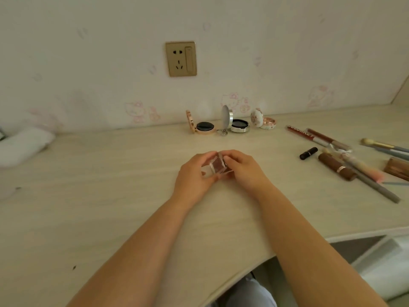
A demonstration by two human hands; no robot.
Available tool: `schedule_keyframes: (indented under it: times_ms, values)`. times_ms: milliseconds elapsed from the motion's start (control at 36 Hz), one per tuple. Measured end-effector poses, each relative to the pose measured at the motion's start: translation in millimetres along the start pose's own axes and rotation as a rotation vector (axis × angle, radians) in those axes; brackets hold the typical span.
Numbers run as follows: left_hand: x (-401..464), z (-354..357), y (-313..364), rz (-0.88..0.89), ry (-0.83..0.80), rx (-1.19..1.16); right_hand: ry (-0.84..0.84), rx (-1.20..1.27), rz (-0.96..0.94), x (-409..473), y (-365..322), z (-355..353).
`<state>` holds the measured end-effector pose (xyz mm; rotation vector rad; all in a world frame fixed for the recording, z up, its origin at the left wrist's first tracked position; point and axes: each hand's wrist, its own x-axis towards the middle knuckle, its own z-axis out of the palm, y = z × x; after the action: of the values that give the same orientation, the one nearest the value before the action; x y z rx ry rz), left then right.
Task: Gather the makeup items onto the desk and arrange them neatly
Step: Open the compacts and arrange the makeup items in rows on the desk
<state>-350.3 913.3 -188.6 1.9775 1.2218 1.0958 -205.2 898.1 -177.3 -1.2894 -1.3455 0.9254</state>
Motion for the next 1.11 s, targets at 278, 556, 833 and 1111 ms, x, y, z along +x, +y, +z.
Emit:
schedule_keyframes:
  times_ms: [278, 556, 833, 1111]
  values:
    - [0.5, 1.3, -2.4, 0.084, 0.008, -0.058, -0.146, 0.269, 0.072, -3.5, -2.7, -1.7]
    - [1.5, -1.3, 0.4, -0.014, -0.060, -0.165, -0.150, 0.348, 0.121, 1.7, 3.1, -3.7]
    - [3.4, -3.5, -2.9, -0.104, -0.032, -0.260, -0.174, 0.418, 0.133, 0.6, 1.0, -2.1]
    - [-0.2, -5.1, 2.4, -0.076, -0.023, -0.207, -0.118, 0.437, 0.181, 0.2, -2.2, -1.6]
